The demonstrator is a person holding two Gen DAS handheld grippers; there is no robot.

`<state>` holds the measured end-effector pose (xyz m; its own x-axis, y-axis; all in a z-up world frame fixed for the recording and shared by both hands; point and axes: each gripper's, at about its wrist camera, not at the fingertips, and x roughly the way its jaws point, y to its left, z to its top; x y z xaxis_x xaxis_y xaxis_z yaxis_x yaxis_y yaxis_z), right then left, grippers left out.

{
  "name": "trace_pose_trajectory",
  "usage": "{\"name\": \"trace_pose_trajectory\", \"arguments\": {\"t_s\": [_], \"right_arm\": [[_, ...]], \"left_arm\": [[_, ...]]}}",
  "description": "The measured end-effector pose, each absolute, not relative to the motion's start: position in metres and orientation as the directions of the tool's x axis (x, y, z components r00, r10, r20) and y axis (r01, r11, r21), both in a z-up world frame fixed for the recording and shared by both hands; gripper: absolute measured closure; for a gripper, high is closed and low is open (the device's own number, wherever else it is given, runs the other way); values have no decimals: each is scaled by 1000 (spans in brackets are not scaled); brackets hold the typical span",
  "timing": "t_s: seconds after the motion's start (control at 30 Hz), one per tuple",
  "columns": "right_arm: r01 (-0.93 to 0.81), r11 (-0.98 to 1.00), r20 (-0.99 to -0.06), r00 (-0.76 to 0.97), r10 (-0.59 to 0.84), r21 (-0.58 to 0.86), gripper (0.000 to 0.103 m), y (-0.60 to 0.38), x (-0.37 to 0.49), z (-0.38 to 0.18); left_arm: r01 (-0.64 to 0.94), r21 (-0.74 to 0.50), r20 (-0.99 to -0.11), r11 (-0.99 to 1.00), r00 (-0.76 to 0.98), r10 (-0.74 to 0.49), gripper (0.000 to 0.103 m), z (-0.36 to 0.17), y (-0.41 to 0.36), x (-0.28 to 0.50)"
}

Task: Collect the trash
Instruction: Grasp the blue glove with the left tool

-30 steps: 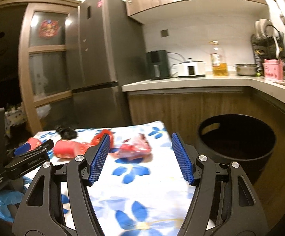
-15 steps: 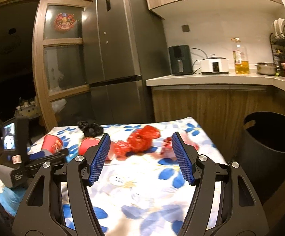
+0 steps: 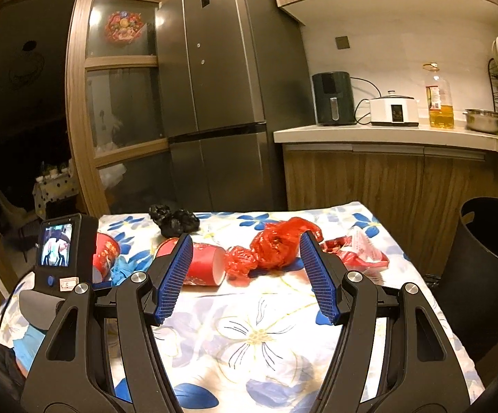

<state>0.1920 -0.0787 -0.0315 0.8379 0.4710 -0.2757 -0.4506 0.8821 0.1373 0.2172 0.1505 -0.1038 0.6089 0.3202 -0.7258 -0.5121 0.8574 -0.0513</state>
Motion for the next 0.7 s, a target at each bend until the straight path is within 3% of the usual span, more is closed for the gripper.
{"name": "trace_pose_trajectory", "arguments": {"t_s": [0.1, 0.2, 0.7], "right_arm": [[-456, 880, -279, 835, 475, 133, 39, -75, 191, -32], [-463, 877, -280, 831, 480, 127, 39, -71, 189, -32], [-488, 865, -300, 814, 498, 115, 39, -47, 188, -33]], "left_arm": [[-494, -79, -720, 866, 629, 293, 87, -103, 150, 213], [-480, -113, -700, 870, 660, 273, 94, -98, 150, 207], [-493, -154, -565, 857, 755, 332, 97, -56, 146, 132]]}}
